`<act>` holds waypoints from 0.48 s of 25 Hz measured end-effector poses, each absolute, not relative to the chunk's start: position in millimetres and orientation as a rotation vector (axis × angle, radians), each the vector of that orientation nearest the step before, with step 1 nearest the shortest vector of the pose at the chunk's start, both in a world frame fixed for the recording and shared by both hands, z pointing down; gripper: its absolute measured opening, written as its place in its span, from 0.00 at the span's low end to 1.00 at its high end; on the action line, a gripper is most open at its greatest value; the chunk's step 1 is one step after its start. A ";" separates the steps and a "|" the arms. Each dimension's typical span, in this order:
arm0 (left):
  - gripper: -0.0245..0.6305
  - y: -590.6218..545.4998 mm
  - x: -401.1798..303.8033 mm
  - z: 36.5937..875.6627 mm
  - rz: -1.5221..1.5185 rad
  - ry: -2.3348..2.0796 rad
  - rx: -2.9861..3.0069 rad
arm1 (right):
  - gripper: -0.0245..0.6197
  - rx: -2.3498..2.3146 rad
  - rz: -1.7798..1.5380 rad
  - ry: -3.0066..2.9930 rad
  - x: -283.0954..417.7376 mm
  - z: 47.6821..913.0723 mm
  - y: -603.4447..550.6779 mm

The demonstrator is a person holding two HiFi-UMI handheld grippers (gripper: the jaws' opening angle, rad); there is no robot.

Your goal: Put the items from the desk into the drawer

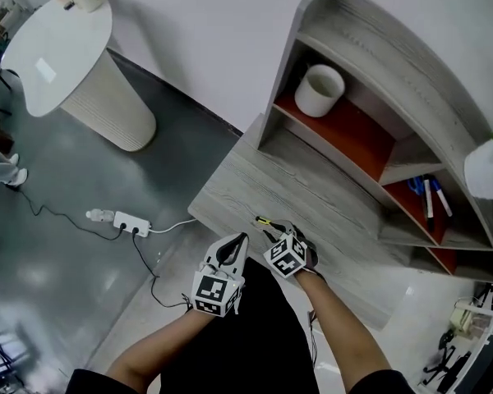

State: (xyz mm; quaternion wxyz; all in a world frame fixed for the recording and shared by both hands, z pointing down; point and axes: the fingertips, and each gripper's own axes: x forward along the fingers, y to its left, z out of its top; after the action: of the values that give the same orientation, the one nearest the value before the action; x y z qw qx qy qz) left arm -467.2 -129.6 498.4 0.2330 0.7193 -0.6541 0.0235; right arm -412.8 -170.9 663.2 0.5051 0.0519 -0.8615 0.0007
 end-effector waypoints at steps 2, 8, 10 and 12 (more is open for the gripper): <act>0.06 -132.3 -465.2 498.1 0.060 -1.799 1.970 | 0.21 0.081 -0.033 -2.037 -410.5 680.8 -174.2; 0.06 -136.9 -461.8 506.7 0.078 -1.796 1.945 | 0.21 0.013 -0.083 -1.970 -414.0 711.6 -190.6; 0.06 -137.5 -462.5 508.0 0.087 -1.804 1.933 | 0.21 -0.047 -0.154 -1.933 -414.6 719.0 -191.6; 0.06 -136.8 -462.5 509.1 0.092 -1.812 1.922 | 0.22 -0.104 -0.197 -1.897 -413.0 726.9 -188.9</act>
State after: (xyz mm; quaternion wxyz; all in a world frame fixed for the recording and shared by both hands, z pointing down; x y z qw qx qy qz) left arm -462.5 -136.8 509.1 0.2468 0.7047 -0.6644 0.0336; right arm -413.0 -188.9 726.9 0.5775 -0.0443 -0.8108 -0.0843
